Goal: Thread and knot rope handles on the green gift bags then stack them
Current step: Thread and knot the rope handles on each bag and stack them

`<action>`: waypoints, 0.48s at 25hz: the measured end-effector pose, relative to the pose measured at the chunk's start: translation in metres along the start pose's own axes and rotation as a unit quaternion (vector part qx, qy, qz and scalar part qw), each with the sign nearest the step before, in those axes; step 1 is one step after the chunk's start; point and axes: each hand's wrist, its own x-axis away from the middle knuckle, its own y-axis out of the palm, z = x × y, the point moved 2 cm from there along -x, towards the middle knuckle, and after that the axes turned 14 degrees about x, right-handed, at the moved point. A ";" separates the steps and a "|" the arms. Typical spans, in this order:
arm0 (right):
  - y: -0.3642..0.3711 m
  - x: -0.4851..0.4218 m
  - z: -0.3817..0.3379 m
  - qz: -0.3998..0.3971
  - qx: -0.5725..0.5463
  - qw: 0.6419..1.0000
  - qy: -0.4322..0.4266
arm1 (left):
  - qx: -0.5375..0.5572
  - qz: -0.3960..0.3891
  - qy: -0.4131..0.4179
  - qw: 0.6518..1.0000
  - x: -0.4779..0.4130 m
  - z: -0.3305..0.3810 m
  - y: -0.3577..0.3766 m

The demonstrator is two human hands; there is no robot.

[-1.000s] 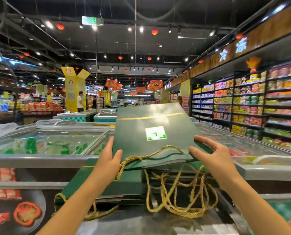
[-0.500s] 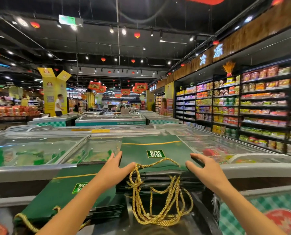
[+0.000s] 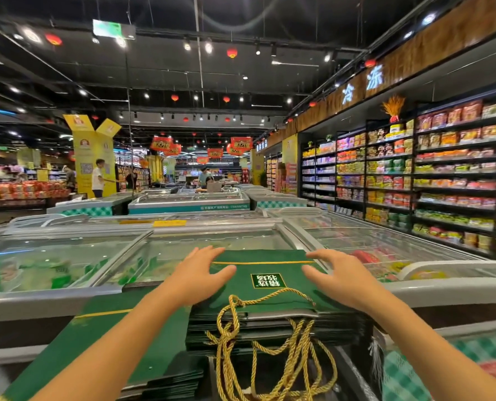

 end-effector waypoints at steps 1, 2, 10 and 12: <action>0.004 -0.014 -0.007 -0.036 0.025 0.999 -0.019 | -0.036 -0.021 0.010 0.999 -0.013 0.003 0.005; 0.012 -0.028 -0.012 -0.071 0.052 0.995 -0.034 | -0.065 -0.045 0.016 0.997 -0.026 0.006 0.011; 0.093 -0.054 0.002 -0.234 0.158 0.959 -0.018 | -0.176 -0.175 -0.024 0.968 -0.057 -0.031 0.069; 0.104 -0.049 0.005 -0.232 0.166 0.958 -0.016 | -0.186 -0.167 -0.022 0.968 -0.054 -0.038 0.078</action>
